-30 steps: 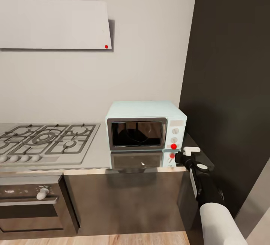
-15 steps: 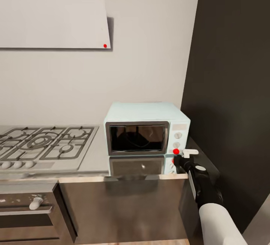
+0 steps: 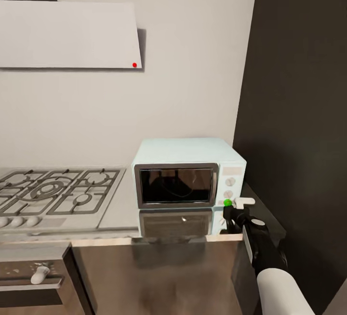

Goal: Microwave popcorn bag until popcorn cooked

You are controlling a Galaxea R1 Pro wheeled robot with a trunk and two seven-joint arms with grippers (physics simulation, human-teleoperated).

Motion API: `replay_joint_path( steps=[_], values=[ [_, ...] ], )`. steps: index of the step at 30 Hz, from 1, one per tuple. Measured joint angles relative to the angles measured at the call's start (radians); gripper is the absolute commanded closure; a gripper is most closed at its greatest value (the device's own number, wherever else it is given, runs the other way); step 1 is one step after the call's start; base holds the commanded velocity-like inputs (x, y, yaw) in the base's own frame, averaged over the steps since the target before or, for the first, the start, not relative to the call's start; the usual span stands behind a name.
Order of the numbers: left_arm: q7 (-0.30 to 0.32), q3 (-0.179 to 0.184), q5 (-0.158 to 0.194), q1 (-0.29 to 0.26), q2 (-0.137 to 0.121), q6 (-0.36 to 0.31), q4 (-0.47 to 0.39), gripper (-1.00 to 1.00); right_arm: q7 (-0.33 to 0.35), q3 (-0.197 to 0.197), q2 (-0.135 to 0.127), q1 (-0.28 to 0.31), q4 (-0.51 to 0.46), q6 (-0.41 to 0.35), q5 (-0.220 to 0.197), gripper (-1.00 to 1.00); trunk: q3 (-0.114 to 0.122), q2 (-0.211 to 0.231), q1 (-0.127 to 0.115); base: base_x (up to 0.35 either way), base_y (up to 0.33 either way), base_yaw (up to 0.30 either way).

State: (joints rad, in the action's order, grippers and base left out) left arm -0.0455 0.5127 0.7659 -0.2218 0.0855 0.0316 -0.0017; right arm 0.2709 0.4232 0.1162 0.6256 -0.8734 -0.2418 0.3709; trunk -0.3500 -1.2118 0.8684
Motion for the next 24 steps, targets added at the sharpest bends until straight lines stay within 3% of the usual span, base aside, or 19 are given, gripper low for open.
replay_joint_path(
  steps=[3, 7, 24],
  values=[
    [0.000, 0.000, 0.000, 0.000, 0.000, 0.000, 0.000, -1.00, 0.000, 0.000, 0.000, 0.000, 0.000, 0.000, -0.001, 1.00, 0.000, 0.000, 0.001, -0.086, 0.000, 0.000],
    [-0.001, 0.000, 0.001, 0.000, 0.000, 0.000, 0.000, -1.00, 0.001, 0.000, 0.000, 0.035, -0.001, 0.001, 0.002, 1.00, 0.000, 0.001, 0.026, -0.311, 0.000, 0.000],
    [-0.001, 0.000, 0.001, 0.000, 0.002, 0.000, 0.000, -1.00, 0.006, -0.002, 0.001, 0.036, -0.018, 0.001, 0.004, 1.00, 0.000, 0.001, 0.027, -0.338, 0.000, 0.000]
  ],
)
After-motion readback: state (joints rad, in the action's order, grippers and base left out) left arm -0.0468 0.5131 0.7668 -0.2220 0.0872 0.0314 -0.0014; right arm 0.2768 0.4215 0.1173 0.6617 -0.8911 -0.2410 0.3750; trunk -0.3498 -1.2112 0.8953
